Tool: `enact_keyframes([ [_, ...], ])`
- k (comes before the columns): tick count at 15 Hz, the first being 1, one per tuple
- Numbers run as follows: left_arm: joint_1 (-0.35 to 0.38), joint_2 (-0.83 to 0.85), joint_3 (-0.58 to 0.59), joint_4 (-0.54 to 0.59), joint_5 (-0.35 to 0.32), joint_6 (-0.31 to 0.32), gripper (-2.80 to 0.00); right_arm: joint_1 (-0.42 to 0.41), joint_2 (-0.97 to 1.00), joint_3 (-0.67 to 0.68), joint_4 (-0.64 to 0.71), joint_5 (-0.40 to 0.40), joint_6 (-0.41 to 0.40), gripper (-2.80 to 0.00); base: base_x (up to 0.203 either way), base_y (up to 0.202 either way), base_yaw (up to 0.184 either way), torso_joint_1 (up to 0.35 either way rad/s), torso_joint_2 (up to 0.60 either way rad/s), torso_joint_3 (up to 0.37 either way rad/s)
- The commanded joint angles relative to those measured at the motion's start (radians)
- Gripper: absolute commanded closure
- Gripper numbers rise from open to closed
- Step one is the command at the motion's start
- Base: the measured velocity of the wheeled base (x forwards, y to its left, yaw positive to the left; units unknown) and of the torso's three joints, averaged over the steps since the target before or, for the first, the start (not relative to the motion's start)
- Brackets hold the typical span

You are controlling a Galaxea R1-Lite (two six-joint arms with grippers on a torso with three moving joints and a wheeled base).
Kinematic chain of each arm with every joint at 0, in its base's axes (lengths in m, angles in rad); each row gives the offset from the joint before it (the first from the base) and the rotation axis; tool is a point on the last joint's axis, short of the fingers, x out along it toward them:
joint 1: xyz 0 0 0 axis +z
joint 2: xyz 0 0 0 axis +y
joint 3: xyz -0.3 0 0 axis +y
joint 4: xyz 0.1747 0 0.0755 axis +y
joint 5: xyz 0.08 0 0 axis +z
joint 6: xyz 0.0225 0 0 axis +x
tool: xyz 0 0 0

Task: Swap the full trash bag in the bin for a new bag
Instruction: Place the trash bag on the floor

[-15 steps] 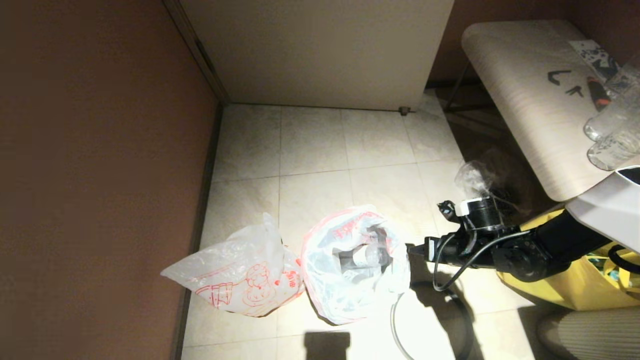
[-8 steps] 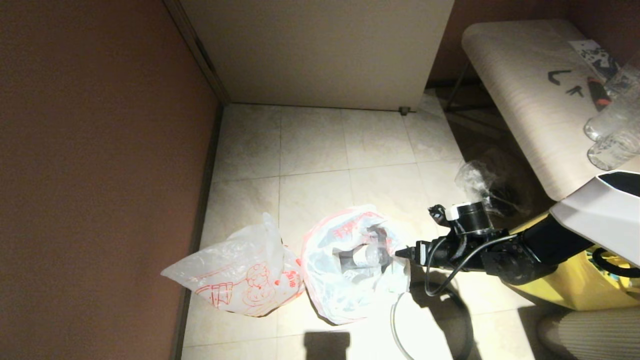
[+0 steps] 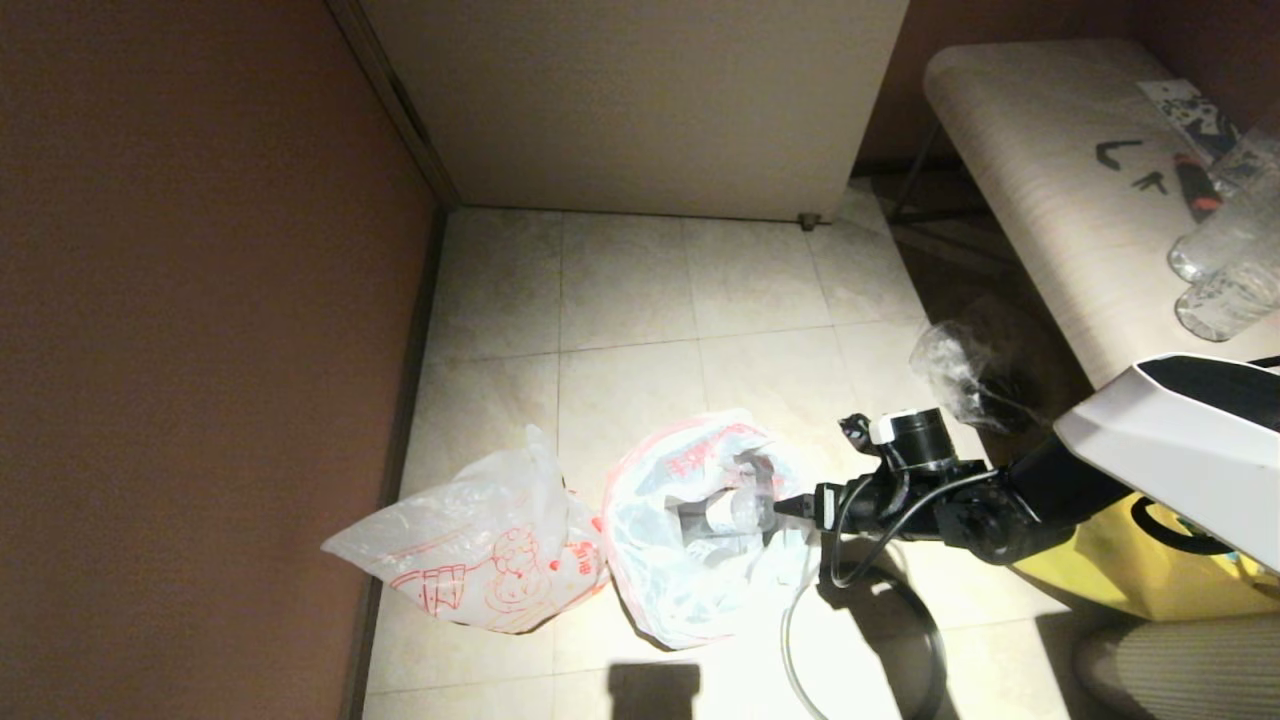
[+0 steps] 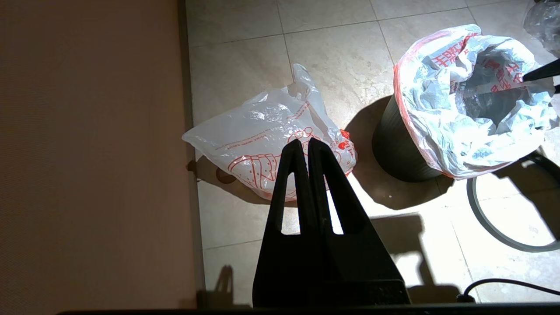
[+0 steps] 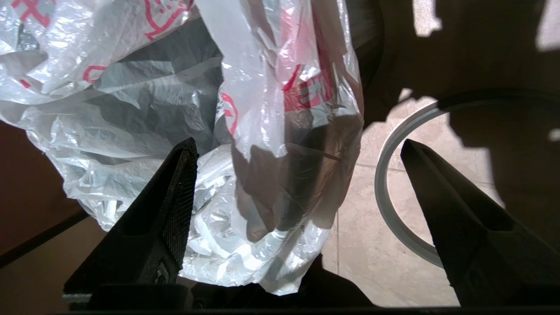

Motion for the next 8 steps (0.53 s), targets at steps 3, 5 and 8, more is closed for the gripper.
enact_keyframes([
  [3, 0.0, 0.0, 0.003, -0.001, -0.001, 0.0, 0.0, 0.001, 0.022, -0.005, -0.003, 0.001, 0.002, 0.0, 0.0, 0.0, 0.0, 0.0, 0.0, 0.0],
  [5, 0.0, 0.0, 0.003, 0.0, -0.001, 0.0, 0.0, 0.004, 0.023, -0.003, -0.002, 0.003, 0.002, 0.0, 0.0, 0.0, 0.0, 0.0, 0.0, 0.0],
  [8, 0.0, 0.0, 0.003, 0.0, -0.001, 0.0, 0.0, 0.021, 0.018, 0.01, -0.002, 0.001, 0.002, 0.0, 0.0, 0.0, 0.0, 0.0, 0.0, 0.0],
])
